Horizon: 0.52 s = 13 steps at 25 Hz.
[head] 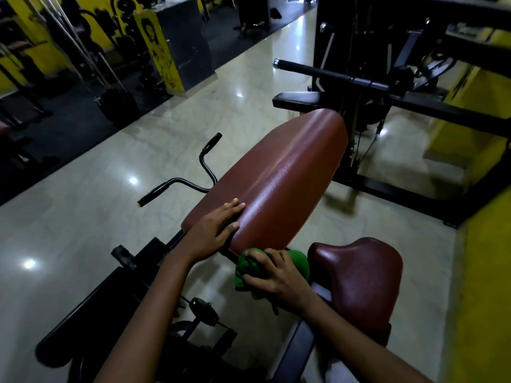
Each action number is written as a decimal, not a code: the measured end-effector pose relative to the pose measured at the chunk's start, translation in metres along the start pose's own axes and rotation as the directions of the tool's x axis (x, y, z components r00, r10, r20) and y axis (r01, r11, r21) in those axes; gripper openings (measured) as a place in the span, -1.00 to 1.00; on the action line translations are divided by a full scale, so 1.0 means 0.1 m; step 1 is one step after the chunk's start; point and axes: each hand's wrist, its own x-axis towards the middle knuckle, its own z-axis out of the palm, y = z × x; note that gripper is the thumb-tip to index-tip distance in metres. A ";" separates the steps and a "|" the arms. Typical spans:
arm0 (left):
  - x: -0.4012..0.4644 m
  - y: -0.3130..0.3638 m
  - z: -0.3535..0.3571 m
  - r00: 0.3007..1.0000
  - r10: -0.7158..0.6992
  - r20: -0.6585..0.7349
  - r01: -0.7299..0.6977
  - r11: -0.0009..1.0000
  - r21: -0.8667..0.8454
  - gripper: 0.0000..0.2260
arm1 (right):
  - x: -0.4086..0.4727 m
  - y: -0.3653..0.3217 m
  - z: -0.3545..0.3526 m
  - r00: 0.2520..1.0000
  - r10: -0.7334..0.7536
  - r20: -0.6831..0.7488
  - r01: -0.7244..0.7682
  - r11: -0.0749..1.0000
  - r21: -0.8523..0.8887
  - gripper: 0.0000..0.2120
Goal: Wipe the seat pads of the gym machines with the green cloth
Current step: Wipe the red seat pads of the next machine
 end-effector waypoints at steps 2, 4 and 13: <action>0.00 -0.01 -0.01 1.000 0.003 0.004 -0.003 0.999 0.032 -0.44 | -0.10 0.09 0.03 0.999 -0.009 0.047 0.008 1.000 0.017 -0.55; 0.01 0.02 -0.02 1.000 0.012 0.006 -0.013 0.998 0.064 -0.41 | -0.24 0.10 0.02 0.994 0.047 0.097 -0.051 0.998 0.031 -0.60; 0.43 0.25 0.13 0.997 0.047 0.058 -0.057 0.980 0.192 -0.40 | 0.10 -0.07 0.13 -0.095 0.579 0.810 0.122 -0.801 0.586 -0.86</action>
